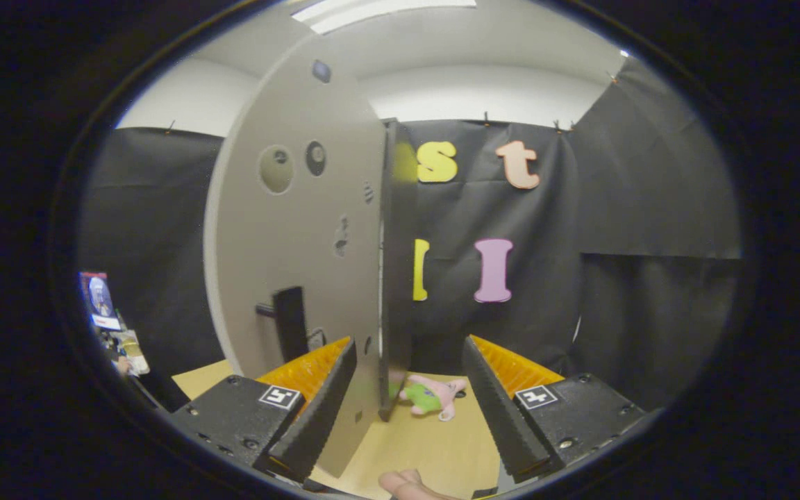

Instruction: Open the shoe cabinet door, grab the shoes and put them into the shoe cabinet, then close the shoe cabinet door.

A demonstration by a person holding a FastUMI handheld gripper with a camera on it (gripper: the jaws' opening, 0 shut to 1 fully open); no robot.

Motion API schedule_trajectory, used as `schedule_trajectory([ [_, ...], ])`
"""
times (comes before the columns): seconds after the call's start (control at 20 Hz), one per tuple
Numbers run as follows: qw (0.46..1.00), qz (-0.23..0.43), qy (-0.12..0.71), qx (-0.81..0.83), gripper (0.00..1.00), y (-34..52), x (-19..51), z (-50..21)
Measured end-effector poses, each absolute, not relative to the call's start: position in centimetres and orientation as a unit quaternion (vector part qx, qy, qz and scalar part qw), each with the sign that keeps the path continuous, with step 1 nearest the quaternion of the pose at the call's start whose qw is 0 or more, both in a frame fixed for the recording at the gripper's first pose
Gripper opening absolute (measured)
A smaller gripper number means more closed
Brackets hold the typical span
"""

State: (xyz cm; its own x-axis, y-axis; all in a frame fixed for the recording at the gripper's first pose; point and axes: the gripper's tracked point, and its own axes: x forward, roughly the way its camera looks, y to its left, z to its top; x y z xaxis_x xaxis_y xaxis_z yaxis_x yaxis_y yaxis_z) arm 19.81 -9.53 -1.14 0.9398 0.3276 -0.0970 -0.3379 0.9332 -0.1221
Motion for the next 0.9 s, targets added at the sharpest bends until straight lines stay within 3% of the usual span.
schedule_trajectory([
  [0.15, 0.985, 0.137, 0.034, -0.101, 0.89, -8.3, 18.6, -1.2],
  [0.5, 0.981, 0.167, 0.076, -0.057, 0.89, -0.9, 17.7, -2.0],
  [0.9, 0.983, 0.112, 0.041, -0.139, 0.89, 7.8, 18.5, -2.3],
])
